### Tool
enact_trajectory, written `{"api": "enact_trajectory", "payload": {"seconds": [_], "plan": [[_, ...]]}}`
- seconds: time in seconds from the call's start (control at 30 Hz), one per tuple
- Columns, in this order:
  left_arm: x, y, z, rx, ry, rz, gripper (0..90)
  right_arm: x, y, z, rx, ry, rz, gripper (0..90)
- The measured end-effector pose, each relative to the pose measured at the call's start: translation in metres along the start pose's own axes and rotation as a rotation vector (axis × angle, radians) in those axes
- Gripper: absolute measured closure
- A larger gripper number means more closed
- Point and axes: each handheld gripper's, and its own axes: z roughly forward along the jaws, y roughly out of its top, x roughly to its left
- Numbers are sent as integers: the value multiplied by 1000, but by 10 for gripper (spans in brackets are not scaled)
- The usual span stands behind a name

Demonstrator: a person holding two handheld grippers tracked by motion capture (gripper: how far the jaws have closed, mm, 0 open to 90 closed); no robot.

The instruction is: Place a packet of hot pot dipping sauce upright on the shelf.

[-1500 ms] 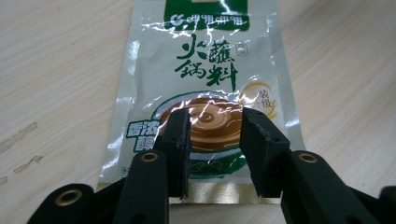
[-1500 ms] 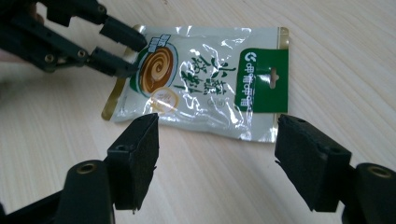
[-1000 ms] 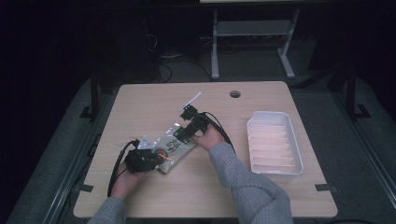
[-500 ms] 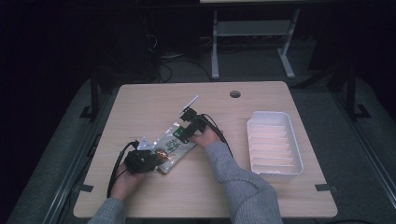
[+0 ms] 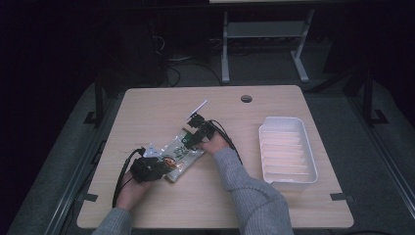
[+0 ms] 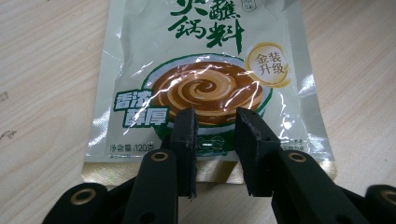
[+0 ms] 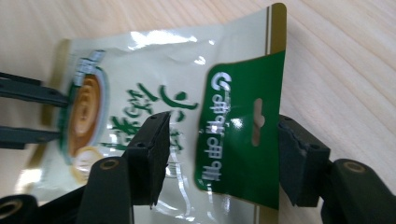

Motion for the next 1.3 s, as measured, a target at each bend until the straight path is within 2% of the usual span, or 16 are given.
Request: {"api": "enact_trajectory", "payload": {"seconds": [0.13,0.2,0.27,0.4,0.47,0.53,0.63,0.67,0.83,1.13,1.3], "plan": [[-1,0,0,3,6,4,693,4,1,-4,-14,72,-5,468],[-1,0,0,3,6,3,694,5,1,-2,-5,62,-23,499],[-1,0,0,1,4,1,693,5,1,-1,1,60,-25,514],[-1,0,0,1,6,3,693,1,0,5,20,44,-14,605],[-1,0,1,1,8,4,693,-1,-1,8,8,55,10,652],[-1,0,0,2,8,6,694,-1,-1,8,5,55,12,667],[-2,0,1,1,10,5,693,0,-1,9,5,52,5,757],[-2,0,1,0,10,4,693,1,-1,9,-2,64,2,766],[-3,0,1,-2,19,13,688,4,1,9,1,10,-28,874],[1,-1,-3,-4,26,3,634,7,2,-1,-8,6,-42,889],[3,-3,-8,-38,32,-14,623,12,3,-15,-27,12,-62,890]]}}
